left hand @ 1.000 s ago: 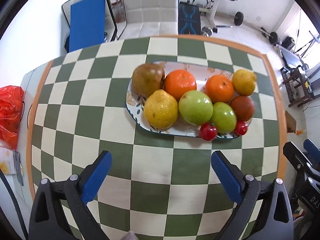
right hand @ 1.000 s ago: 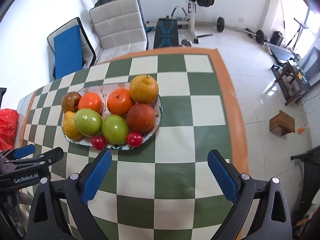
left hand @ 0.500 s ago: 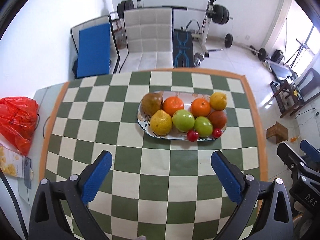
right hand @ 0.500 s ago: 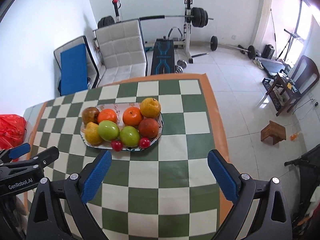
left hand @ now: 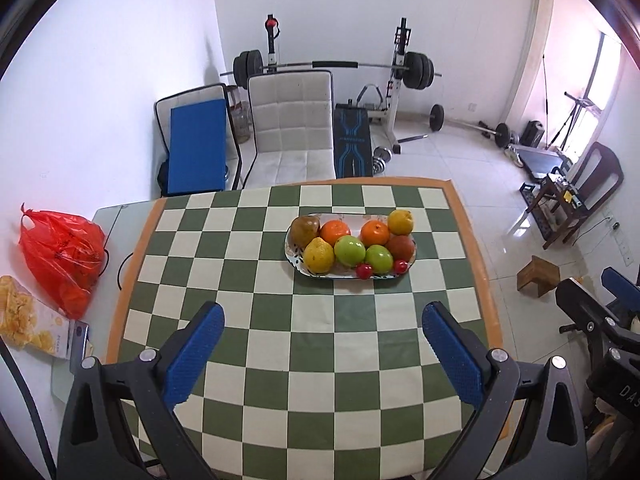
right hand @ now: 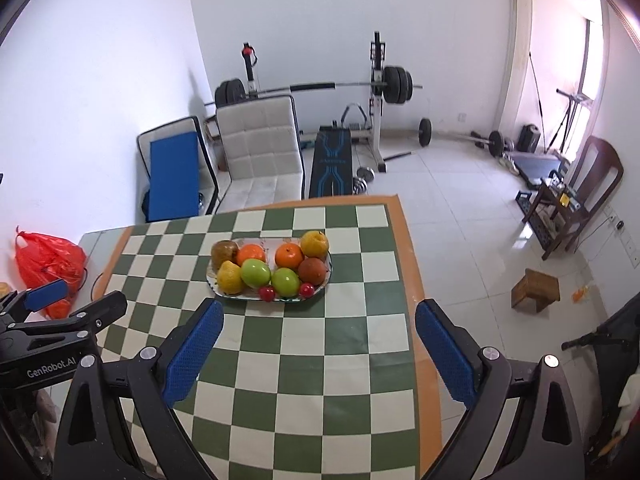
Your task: Organize fruits
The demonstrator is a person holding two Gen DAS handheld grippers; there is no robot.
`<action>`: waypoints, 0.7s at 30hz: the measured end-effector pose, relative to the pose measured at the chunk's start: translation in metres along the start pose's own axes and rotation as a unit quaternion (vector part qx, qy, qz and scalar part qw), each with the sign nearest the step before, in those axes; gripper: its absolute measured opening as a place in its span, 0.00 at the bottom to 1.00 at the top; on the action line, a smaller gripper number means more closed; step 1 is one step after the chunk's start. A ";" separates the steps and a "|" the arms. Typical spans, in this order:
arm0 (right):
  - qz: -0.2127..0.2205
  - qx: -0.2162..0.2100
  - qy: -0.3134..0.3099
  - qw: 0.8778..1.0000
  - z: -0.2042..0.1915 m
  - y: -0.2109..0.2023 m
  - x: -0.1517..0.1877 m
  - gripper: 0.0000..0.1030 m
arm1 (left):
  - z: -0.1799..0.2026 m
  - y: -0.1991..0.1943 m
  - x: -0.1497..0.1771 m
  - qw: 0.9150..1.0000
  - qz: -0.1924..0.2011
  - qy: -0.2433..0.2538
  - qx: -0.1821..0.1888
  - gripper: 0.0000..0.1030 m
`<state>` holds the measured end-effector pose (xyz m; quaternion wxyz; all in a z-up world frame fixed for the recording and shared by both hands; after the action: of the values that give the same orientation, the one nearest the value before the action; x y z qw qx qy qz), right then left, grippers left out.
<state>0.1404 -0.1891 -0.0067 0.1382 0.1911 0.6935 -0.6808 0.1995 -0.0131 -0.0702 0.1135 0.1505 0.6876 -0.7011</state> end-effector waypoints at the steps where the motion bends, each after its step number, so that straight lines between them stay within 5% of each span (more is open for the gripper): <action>1: 0.005 -0.001 0.000 1.000 -0.001 -0.012 0.004 0.96 | -0.001 -0.004 0.002 1.000 0.002 0.000 0.002 0.98; 11: 0.030 -0.011 -0.002 0.999 -0.007 -0.079 0.030 0.96 | -0.001 -0.043 0.024 1.000 0.016 0.004 0.011 0.98; 21: 0.032 -0.023 0.001 0.999 -0.010 -0.092 0.037 0.96 | -0.002 -0.053 0.030 1.000 0.029 0.003 0.005 0.98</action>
<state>0.0668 -0.1762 0.0593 0.1636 0.2100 0.7029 -0.6596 0.1520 -0.0086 -0.0322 0.1313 0.1730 0.6799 -0.7004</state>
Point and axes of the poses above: each gripper's, at about its wrist camera, not at the fingertips, and y roughly the way its jaws point, z to its right, x to its underside, the point moved 3 cm from there along y, roughly the way its jaws point, and after that the axes turned 13 degrees about -z, right-handed, at the moved point
